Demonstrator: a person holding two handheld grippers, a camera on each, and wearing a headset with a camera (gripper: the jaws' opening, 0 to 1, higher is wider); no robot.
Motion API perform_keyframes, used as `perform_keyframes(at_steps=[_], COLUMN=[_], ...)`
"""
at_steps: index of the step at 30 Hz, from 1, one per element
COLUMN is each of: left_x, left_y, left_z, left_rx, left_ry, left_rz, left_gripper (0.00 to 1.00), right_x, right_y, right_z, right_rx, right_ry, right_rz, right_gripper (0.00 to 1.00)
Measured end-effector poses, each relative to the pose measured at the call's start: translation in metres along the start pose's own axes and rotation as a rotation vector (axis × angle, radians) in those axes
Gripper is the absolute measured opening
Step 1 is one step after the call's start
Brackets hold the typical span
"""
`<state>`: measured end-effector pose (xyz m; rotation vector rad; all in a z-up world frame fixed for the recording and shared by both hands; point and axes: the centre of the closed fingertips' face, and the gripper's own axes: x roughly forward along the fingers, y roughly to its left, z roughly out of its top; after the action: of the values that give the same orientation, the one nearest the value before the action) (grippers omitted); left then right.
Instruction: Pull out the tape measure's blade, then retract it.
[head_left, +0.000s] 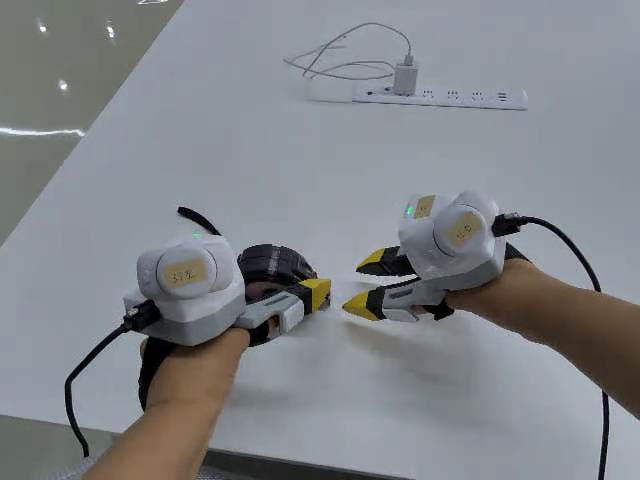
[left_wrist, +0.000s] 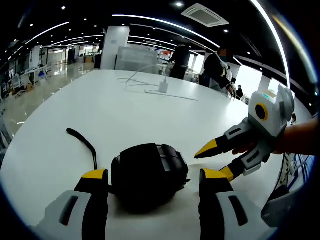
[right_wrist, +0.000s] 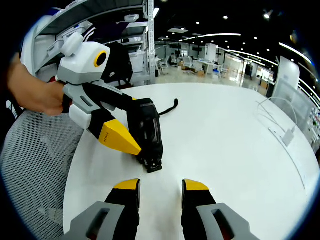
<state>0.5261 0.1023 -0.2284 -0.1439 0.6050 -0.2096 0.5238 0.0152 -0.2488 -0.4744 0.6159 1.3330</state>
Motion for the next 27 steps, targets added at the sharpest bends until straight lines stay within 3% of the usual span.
perform_keyframes(at_steps=[14,22,27], left_x=[-0.018,-0.033,-0.041], left_y=[0.001,-0.005,-0.006], left_z=[-0.010,-0.007,-0.006], left_rx=[0.096,0.153,0.143], left_ry=[0.034,0.045,0.045], left_rz=[-0.058,-0.108,-0.132], left_gripper=[0.85,0.92,0.96], right_x=[-0.038,-0.062,-0.079], right_y=[0.011,0.019,0.020], right_z=[-0.014,-0.018,-0.021], right_rx=[0.126,0.186,0.220], right_ry=[-0.023,-0.046,-0.054], right_rz=[-0.111,-0.168,-0.207], right_gripper=[0.55,0.70,0.75])
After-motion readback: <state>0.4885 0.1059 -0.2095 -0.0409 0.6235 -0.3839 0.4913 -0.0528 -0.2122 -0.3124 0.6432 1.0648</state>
